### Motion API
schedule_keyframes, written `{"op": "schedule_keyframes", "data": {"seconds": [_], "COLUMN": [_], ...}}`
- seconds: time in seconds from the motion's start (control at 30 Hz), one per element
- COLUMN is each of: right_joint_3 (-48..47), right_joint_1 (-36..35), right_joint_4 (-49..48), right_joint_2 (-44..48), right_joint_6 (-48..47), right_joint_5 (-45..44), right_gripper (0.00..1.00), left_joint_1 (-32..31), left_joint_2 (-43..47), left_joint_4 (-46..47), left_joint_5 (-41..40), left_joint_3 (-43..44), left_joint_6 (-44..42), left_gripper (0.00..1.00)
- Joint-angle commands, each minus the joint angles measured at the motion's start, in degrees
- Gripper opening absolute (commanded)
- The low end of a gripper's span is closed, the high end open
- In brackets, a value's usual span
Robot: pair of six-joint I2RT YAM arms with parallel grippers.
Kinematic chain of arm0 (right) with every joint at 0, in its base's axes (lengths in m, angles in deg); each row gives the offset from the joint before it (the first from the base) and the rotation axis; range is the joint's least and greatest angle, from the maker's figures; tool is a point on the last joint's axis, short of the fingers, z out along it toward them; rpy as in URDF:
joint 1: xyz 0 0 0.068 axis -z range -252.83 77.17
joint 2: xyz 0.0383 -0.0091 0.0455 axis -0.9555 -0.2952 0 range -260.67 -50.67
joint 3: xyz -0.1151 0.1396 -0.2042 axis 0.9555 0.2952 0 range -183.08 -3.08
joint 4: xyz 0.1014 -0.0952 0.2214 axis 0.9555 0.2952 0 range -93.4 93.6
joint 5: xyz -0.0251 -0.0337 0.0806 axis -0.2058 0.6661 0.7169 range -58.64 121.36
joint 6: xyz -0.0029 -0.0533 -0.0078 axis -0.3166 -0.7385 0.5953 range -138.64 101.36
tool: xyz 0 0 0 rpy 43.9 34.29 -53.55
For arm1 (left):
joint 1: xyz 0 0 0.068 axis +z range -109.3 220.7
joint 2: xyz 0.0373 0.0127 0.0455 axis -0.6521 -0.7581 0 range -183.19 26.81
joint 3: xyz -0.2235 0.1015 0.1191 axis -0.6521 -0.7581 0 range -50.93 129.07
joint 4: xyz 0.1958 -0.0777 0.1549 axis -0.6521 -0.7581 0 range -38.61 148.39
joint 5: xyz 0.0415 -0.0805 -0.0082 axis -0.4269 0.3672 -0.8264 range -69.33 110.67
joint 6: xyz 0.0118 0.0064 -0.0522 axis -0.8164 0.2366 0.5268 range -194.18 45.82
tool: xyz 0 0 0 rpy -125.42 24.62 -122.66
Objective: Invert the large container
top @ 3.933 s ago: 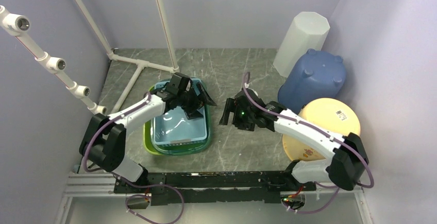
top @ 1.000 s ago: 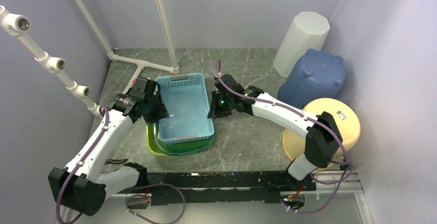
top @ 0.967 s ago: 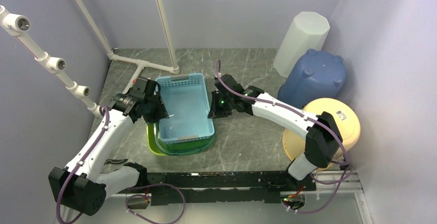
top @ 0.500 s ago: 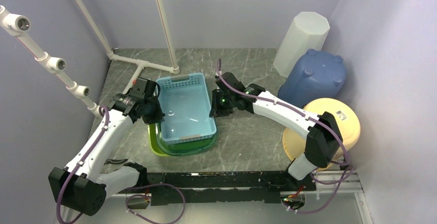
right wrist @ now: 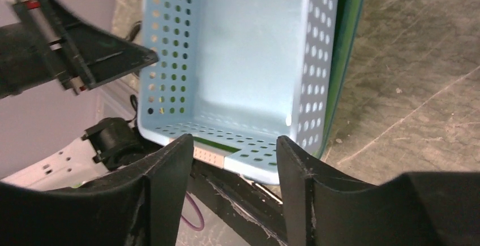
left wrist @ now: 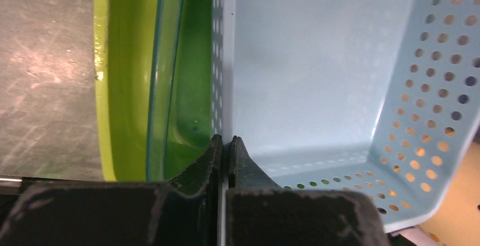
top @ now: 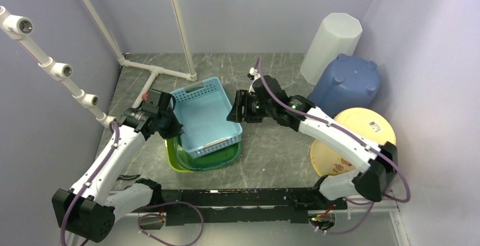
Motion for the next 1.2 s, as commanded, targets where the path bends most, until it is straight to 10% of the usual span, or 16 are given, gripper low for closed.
{"op": "schedule_keyframes", "data": {"seconds": [0.0, 0.33, 1.17], "right_joint_3": [3.3, 20.1, 29.6], "right_joint_1": [0.1, -1.1, -5.4], "right_joint_4": [-4.7, -25.7, -52.9], "right_joint_2": [6.4, 16.5, 7.0], "right_joint_6": [0.9, 10.2, 25.1], "right_joint_5": [0.0, 10.2, 8.5], "right_gripper": [0.62, 0.84, 0.62], "left_joint_1": [0.7, 1.0, 1.1], "left_joint_2": [1.2, 1.2, 8.6], "left_joint_4": [5.3, 8.7, 11.9], "left_joint_5": [0.9, 5.0, 11.2], "left_joint_3": [-0.1, -1.3, -7.6], "left_joint_6": [5.1, 7.6, 13.2], "left_gripper": [0.03, 0.03, 0.03]}}
